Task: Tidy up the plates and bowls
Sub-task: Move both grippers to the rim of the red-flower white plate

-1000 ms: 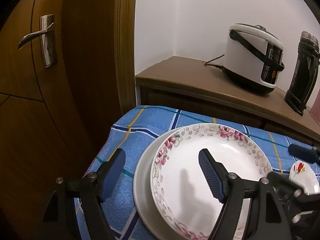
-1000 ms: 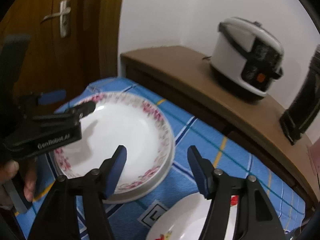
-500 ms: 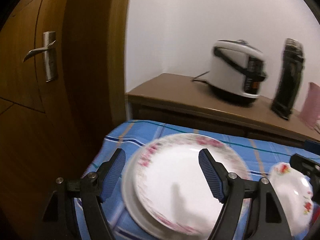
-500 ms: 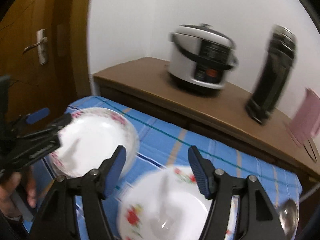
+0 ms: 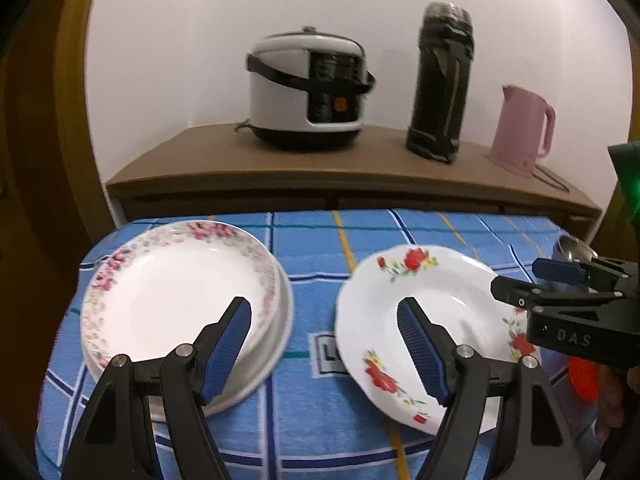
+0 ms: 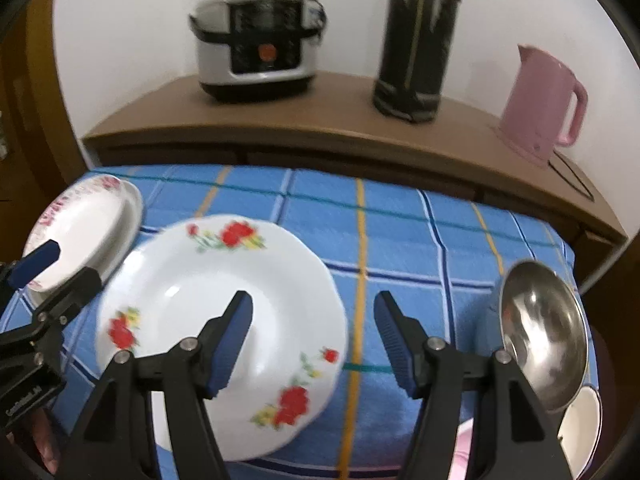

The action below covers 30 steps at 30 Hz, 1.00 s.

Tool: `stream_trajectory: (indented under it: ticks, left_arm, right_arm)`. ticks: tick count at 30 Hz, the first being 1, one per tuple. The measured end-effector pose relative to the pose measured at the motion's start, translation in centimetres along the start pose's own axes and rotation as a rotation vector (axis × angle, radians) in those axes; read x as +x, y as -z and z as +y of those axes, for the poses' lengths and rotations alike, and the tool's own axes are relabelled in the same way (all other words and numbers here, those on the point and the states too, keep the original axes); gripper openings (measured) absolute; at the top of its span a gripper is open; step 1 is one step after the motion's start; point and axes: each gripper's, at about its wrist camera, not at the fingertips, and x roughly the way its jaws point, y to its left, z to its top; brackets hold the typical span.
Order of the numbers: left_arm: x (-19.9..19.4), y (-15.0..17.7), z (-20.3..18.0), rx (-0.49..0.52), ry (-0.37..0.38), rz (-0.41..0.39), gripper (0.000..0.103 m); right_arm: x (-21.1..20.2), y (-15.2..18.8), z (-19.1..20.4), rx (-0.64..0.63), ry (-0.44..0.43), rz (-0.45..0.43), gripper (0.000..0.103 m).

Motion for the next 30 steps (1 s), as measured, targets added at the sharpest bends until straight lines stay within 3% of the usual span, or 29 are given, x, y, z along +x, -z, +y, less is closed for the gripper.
stream_trajectory:
  ticks: [4, 7, 13, 18, 23, 30]
  left_arm:
    - [0.6, 0.5, -1.1, 0.016, 0.034, 0.034, 0.077]
    - [1.2, 0.8, -1.4, 0.02, 0.055, 0.07, 0.069]
    - [2.0, 0.9, -1.5, 0.022, 0.099, 0.112, 0.067]
    - [3.0, 1.0, -1.5, 0.014, 0.127, 0.164, 0.06]
    - [3.5, 1.2, -1.7, 0.028, 0.124, 0.194, 0.051]
    - [3.7, 1.1, -1.3, 0.02, 0.088, 0.195, 0.045]
  right_arm:
    - [0.4, 0.1, -0.1, 0.001, -0.015, 0.033, 0.048]
    - [0.8, 0.3, 0.5, -0.003, -0.007, 0.052, 0.048]
    - [1.9, 0.8, 1.7, -0.045, 0.008, 0.105, 0.048]
    - [2.8, 1.2, 1.8, -0.053, 0.009, 0.132, 0.048]
    - [3.0, 1.5, 2.2, -0.057, 0.017, 0.121, 0.053]
    - [2.6, 1.6, 1.7, 0.0, -0.014, 0.066, 0.044]
